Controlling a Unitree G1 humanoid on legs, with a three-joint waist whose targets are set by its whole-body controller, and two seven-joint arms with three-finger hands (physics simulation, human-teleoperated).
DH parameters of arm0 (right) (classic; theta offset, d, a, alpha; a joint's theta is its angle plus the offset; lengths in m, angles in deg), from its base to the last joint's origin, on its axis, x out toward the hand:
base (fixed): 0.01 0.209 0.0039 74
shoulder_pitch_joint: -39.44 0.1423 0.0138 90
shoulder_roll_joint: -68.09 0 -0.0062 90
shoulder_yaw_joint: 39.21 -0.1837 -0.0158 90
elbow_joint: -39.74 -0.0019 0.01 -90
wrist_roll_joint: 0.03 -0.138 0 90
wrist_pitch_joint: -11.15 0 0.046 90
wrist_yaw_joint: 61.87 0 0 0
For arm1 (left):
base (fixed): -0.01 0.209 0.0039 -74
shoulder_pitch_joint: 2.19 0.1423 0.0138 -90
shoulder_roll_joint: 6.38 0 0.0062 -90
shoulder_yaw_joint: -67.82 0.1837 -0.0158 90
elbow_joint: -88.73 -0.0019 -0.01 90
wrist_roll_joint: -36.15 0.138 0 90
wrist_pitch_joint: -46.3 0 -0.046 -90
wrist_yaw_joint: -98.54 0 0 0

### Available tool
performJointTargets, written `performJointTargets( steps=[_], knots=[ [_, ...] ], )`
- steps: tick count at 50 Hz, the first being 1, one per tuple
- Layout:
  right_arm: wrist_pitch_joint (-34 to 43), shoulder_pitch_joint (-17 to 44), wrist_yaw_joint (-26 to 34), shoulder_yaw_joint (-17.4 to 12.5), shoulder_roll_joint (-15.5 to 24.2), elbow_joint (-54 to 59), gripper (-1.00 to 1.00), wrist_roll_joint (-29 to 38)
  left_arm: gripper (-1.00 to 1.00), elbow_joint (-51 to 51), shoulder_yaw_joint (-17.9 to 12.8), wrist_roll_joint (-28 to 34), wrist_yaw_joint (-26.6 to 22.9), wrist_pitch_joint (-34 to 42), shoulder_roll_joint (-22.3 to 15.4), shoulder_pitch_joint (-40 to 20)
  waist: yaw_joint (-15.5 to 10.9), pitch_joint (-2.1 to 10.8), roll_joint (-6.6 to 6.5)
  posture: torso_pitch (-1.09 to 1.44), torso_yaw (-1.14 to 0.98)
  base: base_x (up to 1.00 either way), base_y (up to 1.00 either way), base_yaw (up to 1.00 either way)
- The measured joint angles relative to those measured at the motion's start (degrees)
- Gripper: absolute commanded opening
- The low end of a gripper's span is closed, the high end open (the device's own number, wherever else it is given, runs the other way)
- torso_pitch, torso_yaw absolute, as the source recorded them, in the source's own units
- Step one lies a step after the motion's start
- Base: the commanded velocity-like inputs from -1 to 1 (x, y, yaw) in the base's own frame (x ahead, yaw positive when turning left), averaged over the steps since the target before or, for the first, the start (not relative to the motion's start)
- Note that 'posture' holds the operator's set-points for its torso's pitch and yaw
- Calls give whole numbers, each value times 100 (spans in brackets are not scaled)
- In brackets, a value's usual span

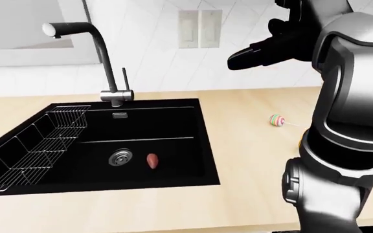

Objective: Turn the sink spout to the right.

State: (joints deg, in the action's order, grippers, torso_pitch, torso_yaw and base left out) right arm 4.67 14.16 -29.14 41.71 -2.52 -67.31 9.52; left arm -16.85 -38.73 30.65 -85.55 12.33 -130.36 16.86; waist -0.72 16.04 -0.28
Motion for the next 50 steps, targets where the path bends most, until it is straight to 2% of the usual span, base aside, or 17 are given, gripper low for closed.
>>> performJointTargets(
  steps=[4,8,22,34,50],
  knots=[
    [3,-20,-6,-9,-14,-32,100,4,100,41,-17,6,10,-1,45,42,-24,121,6,-53,0,0,0,0],
    [21,-43,-11,-22,-18,-81,100,7,100,88,26,37,28,-36,148,79,-49,184,20,-53,0,0,0,0],
    [39,-77,-28,-63,0,-62,100,-39,100,186,104,139,27,-55,546,45,-75,219,33,-53,0,0,0,0],
    [87,-76,-27,-104,75,-121,100,-83,100,-1560,211,358,228,-1264,716,-120,-77,249,62,-53,0,0,0,0],
    [54,-152,-83,-112,25,-161,100,-155,100,-4181,443,613,580,-2959,1257,-398,-61,286,106,-53,0,0,0,0]
  ],
)
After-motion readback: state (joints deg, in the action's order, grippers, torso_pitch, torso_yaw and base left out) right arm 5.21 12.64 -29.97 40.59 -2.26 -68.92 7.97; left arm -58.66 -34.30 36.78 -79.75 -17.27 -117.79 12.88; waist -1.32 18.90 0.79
